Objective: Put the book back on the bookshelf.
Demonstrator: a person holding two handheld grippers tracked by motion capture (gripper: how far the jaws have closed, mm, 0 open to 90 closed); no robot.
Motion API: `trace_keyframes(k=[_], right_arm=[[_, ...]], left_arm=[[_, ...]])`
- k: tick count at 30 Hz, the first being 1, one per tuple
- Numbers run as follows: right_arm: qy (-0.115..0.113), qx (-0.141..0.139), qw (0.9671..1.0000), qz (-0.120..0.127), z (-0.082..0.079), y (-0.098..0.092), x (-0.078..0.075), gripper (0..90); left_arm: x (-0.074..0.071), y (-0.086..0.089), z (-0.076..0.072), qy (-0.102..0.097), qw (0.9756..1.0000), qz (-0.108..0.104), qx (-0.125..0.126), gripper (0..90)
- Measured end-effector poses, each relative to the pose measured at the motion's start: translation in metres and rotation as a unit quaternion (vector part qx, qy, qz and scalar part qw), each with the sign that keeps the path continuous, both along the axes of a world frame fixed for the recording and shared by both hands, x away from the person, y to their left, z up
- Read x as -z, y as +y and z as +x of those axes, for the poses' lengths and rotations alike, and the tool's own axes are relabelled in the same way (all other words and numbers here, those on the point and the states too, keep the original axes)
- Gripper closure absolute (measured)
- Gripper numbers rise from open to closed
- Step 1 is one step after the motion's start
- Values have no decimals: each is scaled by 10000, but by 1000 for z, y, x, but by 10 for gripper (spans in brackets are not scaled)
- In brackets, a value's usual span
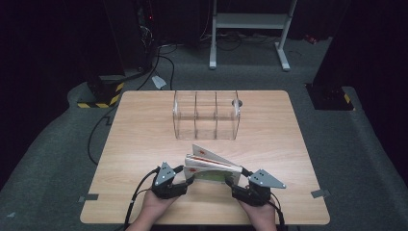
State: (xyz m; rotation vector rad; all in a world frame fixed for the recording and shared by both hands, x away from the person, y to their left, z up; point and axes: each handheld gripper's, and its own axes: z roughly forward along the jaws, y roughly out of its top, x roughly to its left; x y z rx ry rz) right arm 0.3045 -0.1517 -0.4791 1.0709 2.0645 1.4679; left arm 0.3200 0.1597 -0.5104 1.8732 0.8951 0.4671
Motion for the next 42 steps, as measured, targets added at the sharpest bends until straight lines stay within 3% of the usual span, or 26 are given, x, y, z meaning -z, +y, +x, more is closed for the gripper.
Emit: trace_keyframes(k=[3, 9, 13, 14, 16, 18, 20, 22, 31, 35, 36, 37, 38, 42], right_arm=[[-48, -103, 9999, -20, 4, 2, -4, 365], [-132, -195, 9997, -40, 4, 2, -3, 468], [-303, -346, 9989, -19, -3, 1, 0, 617], [-387, -465, 9982, -57, -5, 1, 1, 692], [-439, -544, 9975, -137, -7, 3, 1, 740], [-448, -490, 9977, -159, -8, 3, 1, 745], [-646, -459, 9961, -390, -10, 5, 0, 749], [-689, -424, 9958, -425, -12, 7, 0, 750], [-654, -51, 9970, -403, -13, -5, -2, 751], [-598, 182, 9971, -423, -12, -17, -4, 751], [-590, 267, 9971, -407, -12, -25, -4, 751], [-590, 267, 9971, -407, -12, -25, -4, 751], [-581, 393, 9968, -381, -13, -29, -4, 750], [-587, 627, 9955, -407, -14, -38, -5, 749]], left_arm=[[1, 0, 1, 24, 10000, 11, -24, 368], [2, 3, 4, 64, 9997, 53, -218, 352], [3, 8, 7, 95, 9993, 86, -356, 350], [4, 10, 8, 132, 9991, 104, -393, 350], [4, 12, 9, 167, 9988, 86, -442, 350], [4, 12, 9, 168, 9987, 85, -472, 351], [5, 13, 10, 177, 9985, 134, -498, 354], [6, 13, 10, 212, 9982, 192, -522, 355], [4, 20, 16, 323, 9961, 498, -653, 325], [5, 31, 22, 490, 9936, 600, -817, 300], [7, 37, 23, 497, 9908, 874, -901, 296], [7, 37, 23, 497, 9908, 874, -901, 294], [9, 41, 22, 512, 9891, 992, -956, 292], [15, 59, 19, 544, 9848, 1094, -1234, 281]])
